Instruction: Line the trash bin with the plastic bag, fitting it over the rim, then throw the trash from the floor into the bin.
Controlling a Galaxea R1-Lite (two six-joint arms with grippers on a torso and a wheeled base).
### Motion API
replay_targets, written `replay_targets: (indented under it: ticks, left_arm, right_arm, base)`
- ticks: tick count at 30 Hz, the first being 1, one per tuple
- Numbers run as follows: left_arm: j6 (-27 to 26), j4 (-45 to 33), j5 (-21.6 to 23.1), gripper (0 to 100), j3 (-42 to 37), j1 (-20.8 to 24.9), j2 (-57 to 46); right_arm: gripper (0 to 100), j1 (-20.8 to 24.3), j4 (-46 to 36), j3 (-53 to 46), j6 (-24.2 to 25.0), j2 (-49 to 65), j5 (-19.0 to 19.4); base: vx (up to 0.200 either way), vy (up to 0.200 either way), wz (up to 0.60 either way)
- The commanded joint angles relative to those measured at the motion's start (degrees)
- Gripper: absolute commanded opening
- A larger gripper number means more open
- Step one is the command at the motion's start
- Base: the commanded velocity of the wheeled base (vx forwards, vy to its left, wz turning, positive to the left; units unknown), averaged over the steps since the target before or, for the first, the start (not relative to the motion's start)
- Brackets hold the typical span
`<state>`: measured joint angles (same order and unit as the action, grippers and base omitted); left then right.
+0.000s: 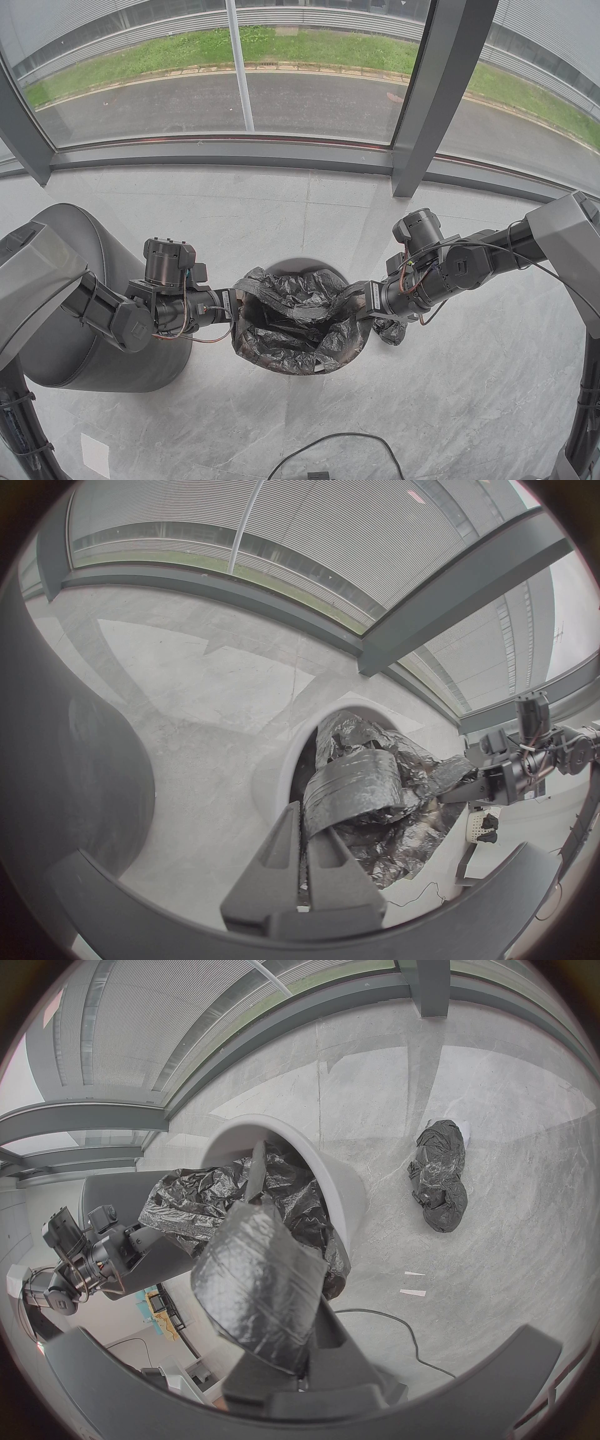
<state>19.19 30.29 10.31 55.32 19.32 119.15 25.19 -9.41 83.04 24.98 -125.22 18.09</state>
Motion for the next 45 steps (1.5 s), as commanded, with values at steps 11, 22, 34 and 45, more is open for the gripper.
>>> replay_targets:
  ticks: [11, 22, 34, 45]
  left_arm:
    - [-0.03, -2.26, 0.06, 0, 4.80, -2.01, 2.31]
    - [0.32, -1.90, 0.15, 0, 6.38, -2.71, 5.30]
    - [0.50, -1.99, 0.23, 0, 6.47, -2.71, 5.04]
    - [1.03, -1.82, 0.06, 0, 6.20, -2.71, 4.25]
  right_arm:
    - [0, 0.04, 0.01, -1.48, -0.11, 0.33, -0.07]
    - [0, -0.40, 0.18, -3.15, -0.28, -0.20, -2.01]
    - [0, -0.93, 5.28, -3.33, 1.04, -0.81, -2.62]
    - [100, -2.86, 5.37, -3.06, 1.21, 2.09, -3.41]
  base:
    - [0.000, 0.000, 0.00]
    - [0.000, 0.000, 0.00]
    - [0.000, 0.000, 0.00]
    - [0.000, 0.000, 0.00]
